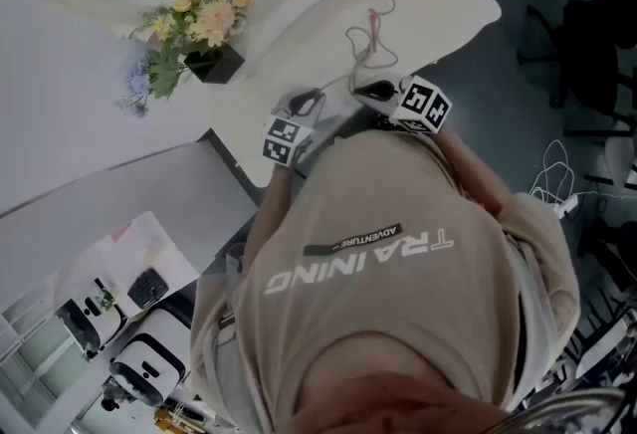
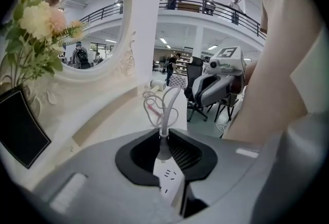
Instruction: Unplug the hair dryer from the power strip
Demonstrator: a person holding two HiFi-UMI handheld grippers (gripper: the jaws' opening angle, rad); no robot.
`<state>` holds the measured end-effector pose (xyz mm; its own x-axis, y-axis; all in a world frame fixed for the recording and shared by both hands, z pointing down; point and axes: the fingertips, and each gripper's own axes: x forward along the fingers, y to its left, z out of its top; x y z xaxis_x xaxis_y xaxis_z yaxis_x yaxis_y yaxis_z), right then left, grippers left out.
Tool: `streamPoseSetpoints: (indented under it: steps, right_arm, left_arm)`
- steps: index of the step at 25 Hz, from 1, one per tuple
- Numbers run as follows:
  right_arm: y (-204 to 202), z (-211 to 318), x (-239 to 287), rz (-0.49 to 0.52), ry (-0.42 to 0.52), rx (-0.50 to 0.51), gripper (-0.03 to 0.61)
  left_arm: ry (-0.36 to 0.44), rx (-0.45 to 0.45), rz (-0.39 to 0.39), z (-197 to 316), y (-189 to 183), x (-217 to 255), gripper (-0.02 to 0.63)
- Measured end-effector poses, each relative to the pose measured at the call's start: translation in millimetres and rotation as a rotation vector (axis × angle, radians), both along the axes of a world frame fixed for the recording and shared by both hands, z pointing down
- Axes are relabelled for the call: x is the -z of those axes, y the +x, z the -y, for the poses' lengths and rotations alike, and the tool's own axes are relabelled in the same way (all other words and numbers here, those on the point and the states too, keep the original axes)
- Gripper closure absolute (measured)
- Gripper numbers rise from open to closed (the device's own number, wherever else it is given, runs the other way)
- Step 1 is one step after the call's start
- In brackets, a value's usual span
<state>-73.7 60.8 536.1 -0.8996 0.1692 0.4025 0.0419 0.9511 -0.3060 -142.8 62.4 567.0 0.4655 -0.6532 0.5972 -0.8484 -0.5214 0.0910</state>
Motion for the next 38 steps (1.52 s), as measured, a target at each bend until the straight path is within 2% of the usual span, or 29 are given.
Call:
streamPoseSetpoints:
  steps: [6, 12, 16, 24, 31, 38]
  right_arm:
    - [-6, 15, 55, 0.111, 0.073, -0.018, 0.574]
    - [-28, 36, 112, 0.226, 0.147, 0.011, 0.574]
    - [-34, 47, 129, 0.258, 0.159, -0.025, 0.574]
    - [-29, 70, 156, 0.288, 0.244, -0.159, 0.574]
    - [-16, 85, 163, 0.336, 0.213, -0.266, 0.574]
    - [-15, 82, 168, 0.331, 0.242, -0.268, 0.574]
  left_arm:
    - [0.016, 0.053, -0.009, -2, -4, 4, 0.557]
    - [0.055, 0.109, -0.006, 3, -19, 18, 0.557]
    - [0.086, 0.128, -0.023, 4, -21, 27, 0.557]
    - [0.127, 0.091, 0.012, 12, -16, 41, 0.557]
    - [0.127, 0.086, 0.032, -2, -14, 48, 0.557]
    - [0.122, 0.092, 0.015, -11, -17, 43, 0.557]
